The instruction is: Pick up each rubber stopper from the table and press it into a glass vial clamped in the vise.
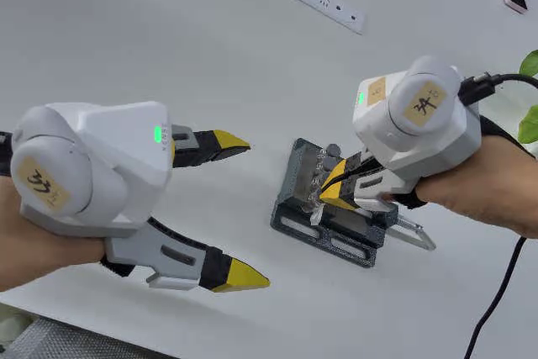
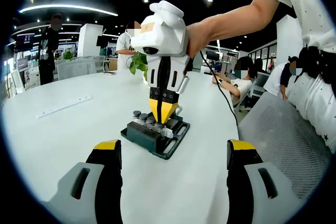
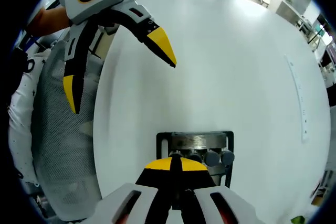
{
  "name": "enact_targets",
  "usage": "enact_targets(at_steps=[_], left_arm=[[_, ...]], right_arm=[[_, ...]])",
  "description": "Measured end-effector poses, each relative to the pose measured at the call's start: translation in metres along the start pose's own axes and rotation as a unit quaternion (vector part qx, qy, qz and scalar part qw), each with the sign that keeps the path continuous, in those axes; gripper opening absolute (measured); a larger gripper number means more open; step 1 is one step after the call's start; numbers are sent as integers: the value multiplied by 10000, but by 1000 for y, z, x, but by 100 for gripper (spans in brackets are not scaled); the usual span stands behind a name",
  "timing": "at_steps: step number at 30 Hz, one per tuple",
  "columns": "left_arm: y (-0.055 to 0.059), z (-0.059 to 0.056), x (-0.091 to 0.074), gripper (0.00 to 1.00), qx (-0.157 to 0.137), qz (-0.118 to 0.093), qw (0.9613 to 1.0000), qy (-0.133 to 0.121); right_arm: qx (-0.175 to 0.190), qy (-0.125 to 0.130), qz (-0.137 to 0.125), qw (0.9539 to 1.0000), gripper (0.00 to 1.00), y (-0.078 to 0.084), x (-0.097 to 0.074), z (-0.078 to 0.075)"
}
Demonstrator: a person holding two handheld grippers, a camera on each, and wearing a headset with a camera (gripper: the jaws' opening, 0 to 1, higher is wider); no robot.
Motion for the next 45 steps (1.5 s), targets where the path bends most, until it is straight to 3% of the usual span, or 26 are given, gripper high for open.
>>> enact_targets(at_steps=[6, 16, 19, 25, 27, 29, 34, 37, 40, 45], left_arm=[[-1, 1, 0, 81, -13, -19, 10000, -35], [-2, 4, 2, 80, 39, -8, 10000, -58], [-4, 3, 4, 80, 88, 38, 9999, -52], [-13, -4, 6, 80, 212, 85, 9997, 35], [-14, -6, 5, 80, 260, 161, 9995, 54], [-15, -8, 3, 80, 294, 198, 9994, 49], [-19, -12, -4, 80, 309, 286, 9991, -24], [-22, -13, -6, 80, 330, 319, 9989, -91], [-25, -12, -8, 80, 347, 338, 9987, -149], [-29, -9, -10, 81, 381, 325, 9986, -193]], right_arm=[[-20, 23, 32, 10000, 0, 2, 0, 0], [-497, 227, 142, 9984, 0, 0, 1, 4], [-457, 245, 81, 9986, 0, 3, 0, 2], [-173, 394, -454, 9980, 0, 7, -1, 4], [518, 404, -708, 9953, 0, 8, -3, 3], [320, 405, -719, 9961, 0, 10, -5, 2], [434, 531, -891, 9937, 0, 11, -6, 5], [618, 646, -1203, 9887, 0, 13, -12, 7], [670, 784, -1297, 9862, 0, 19, -26, 5], [992, 997, -1742, 9746, 1, 29, -49, 4]])
Point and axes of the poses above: the centre of the closed fingertips' face, and the gripper's own axes: x roughly forward along the fingers, z roughly to its left, y roughly out of its underside, the point moved 5 cm from there along -x, roughly backward along the fingers, and after that the axes turned 9 degrees about -z, right-handed, at the moved point
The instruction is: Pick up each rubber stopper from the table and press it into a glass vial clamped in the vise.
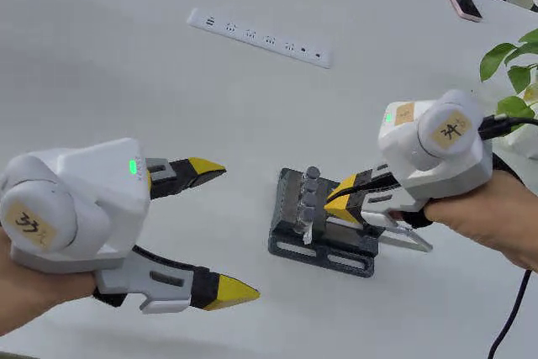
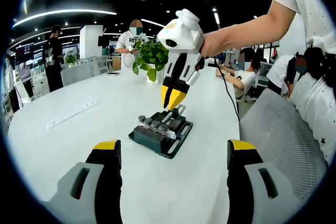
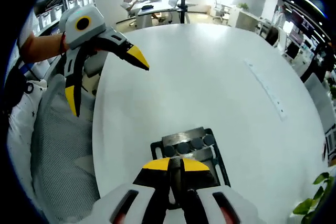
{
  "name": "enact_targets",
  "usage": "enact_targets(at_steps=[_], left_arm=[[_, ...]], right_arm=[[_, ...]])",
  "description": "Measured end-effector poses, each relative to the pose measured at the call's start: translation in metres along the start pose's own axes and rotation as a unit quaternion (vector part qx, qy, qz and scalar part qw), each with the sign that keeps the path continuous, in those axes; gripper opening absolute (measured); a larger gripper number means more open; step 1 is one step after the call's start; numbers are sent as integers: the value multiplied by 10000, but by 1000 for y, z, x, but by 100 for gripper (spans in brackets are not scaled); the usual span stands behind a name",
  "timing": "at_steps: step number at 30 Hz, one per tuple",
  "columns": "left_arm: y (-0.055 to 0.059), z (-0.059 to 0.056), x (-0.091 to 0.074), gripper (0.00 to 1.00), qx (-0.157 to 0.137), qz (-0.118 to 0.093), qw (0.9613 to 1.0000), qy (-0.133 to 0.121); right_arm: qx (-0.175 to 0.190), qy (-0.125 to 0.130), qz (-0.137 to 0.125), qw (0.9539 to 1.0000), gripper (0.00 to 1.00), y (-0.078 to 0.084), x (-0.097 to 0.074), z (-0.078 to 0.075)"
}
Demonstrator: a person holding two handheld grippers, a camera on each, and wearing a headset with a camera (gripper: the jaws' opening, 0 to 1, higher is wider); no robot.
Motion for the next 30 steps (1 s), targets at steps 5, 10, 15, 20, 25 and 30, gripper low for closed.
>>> enact_targets(at_steps=[5, 10, 15, 20, 25, 30], left_arm=[[-2, 1, -1, 85, 74, 59, 9999, 38], [-3, 2, -2, 90, 100, 93, 9999, 67], [-5, 1, -2, 96, 128, 101, 9998, 110], [-7, 1, -1, 99, 179, 165, 9996, 151], [-8, 0, 1, 99, 258, 264, 9991, 225], [-10, 2, 5, 99, 317, 296, 9988, 225]], right_arm=[[298, 221, -355, 9987, 8, 9, -28, -2], [582, 471, -727, 9945, 21, 29, -55, -1], [908, 748, -1229, 9854, 31, 48, -77, 8], [1209, 911, -1645, 9747, 44, 70, -96, 18], [1317, 1034, -2022, 9649, 57, 95, -109, 25], [1452, 1132, -2408, 9530, 70, 110, -114, 36]])
Point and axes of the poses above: the centre of the closed fingertips' face, and the gripper's own axes: x roughly forward along the fingers, z roughly to its left, y roughly out of its underside, the point moved 5 cm from there along -x, roughly backward along the fingers, and after that the axes turned 9 degrees about -z, right-handed, at the moved point
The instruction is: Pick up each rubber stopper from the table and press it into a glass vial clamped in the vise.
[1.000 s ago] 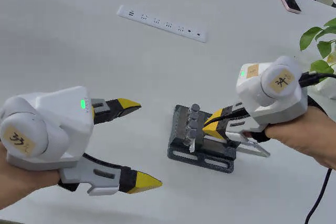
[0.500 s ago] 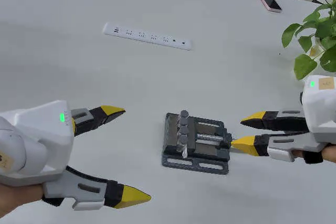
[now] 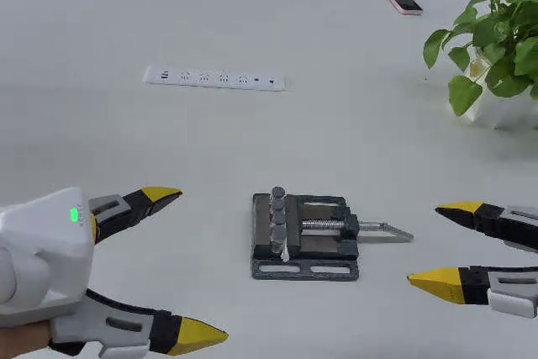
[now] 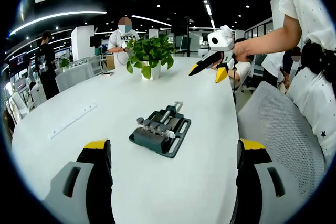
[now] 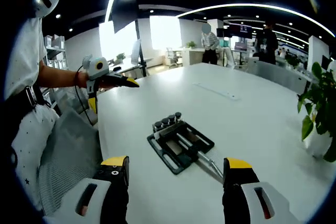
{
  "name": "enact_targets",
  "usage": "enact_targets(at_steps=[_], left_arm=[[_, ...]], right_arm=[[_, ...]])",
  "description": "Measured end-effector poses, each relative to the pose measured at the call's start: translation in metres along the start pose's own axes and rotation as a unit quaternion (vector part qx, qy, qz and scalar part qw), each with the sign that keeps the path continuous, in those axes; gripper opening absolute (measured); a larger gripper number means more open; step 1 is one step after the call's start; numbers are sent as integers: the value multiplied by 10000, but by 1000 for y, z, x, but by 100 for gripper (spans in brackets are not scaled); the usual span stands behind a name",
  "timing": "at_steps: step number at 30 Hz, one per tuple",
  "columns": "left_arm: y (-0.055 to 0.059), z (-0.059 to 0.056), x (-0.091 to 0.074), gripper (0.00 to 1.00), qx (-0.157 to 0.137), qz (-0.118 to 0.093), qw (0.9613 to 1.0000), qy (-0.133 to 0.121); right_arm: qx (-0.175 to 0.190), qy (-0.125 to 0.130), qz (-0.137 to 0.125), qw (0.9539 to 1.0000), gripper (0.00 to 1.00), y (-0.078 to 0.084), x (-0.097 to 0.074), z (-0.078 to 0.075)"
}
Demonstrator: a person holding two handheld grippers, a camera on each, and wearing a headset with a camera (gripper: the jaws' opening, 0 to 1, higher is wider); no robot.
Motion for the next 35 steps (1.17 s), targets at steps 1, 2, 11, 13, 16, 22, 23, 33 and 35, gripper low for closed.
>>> enact_targets(at_steps=[1, 2, 11, 13, 16, 22, 23, 33, 35], left_arm=[[0, 0, 1, 99, 11, 14, 10000, -5], [1, -1, 2, 99, 48, 60, 10000, 19], [15, -5, 4, 99, -18, 242, 9997, 25], [17, -7, 4, 99, -15, 307, 9995, 29], [18, -8, 3, 99, -38, 329, 9995, 13], [19, -9, 2, 99, -33, 365, 9993, 9], [19, -10, 2, 99, -40, 364, 9993, 12], [20, -9, 4, 99, -35, 342, 9994, 39], [21, -9, 4, 99, -34, 353, 9994, 48]], right_arm=[[31, -6, -55, 10000, 73, 2, -1, 1], [50, -27, -91, 9999, 74, 6, -4, 3], [212, -1, -389, 9990, 90, 26, -8, 8], [257, -1, -393, 9989, 91, 28, -8, 9], [287, 15, -418, 9987, 91, 29, -8, 9], [346, -6, -447, 9984, 91, 29, -8, 10], [342, -11, -451, 9984, 91, 29, -9, 9], [306, -45, -434, 9986, 91, 24, -9, 7], [303, -52, -438, 9986, 90, 23, -9, 7]])
Point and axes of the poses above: the centre of the closed fingertips' face, and the gripper's own axes: x roughly forward along the fingers, z roughly to its left, y roughly out of its underside, the point moved 5 cm from there along -x, roughly backward along the fingers, and after that the axes turned 9 degrees about -z, right-handed, at the moved point
